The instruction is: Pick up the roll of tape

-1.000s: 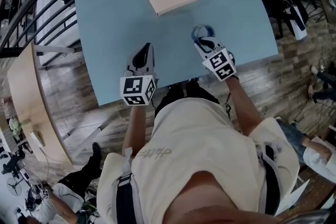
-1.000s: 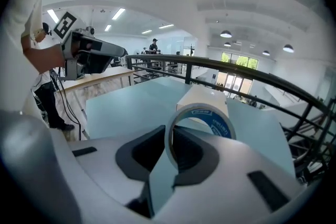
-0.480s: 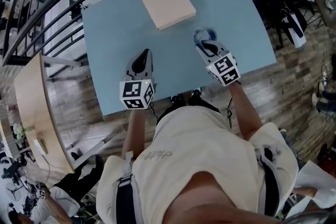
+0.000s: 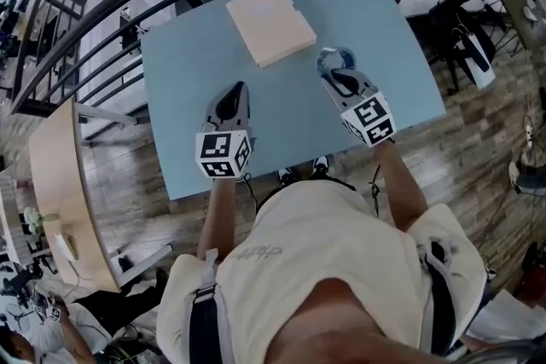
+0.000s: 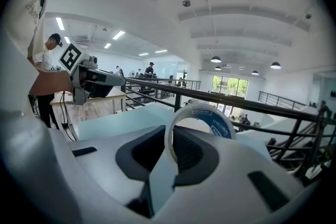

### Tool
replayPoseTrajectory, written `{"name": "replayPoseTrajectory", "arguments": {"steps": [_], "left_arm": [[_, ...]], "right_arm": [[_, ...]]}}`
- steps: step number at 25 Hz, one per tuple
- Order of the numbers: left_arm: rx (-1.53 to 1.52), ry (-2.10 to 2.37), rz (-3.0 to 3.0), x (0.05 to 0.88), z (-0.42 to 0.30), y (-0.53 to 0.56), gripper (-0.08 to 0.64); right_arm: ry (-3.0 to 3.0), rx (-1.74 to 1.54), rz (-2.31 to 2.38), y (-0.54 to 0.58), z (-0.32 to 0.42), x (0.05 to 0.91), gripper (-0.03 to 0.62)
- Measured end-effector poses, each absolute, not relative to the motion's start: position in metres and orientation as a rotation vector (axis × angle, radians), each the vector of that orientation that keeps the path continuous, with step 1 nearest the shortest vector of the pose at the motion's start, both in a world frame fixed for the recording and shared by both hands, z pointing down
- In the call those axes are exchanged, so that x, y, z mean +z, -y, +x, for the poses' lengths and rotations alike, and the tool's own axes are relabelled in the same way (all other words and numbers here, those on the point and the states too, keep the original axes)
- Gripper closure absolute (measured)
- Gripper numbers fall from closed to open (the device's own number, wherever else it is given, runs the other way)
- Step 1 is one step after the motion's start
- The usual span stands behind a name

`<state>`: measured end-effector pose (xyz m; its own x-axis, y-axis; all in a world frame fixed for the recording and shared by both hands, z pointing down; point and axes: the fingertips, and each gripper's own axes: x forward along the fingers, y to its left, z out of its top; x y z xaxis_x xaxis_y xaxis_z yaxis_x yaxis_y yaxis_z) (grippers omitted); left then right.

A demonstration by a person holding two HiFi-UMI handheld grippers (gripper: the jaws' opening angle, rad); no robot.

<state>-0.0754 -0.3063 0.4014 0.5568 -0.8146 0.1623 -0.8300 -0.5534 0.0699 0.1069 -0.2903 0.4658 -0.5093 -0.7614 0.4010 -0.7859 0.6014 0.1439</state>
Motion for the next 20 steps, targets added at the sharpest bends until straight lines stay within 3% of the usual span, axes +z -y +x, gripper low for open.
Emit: {"name": "replayPoseTrajectory", "arguments": {"steps": [20], "left_arm": [[0.079,1.464,2.714,0.344,-0.078,0.317,0.538]], "right_arm": [[2.537,-0.147,1.307,0.289,0.102,0.363,0.538]]}}
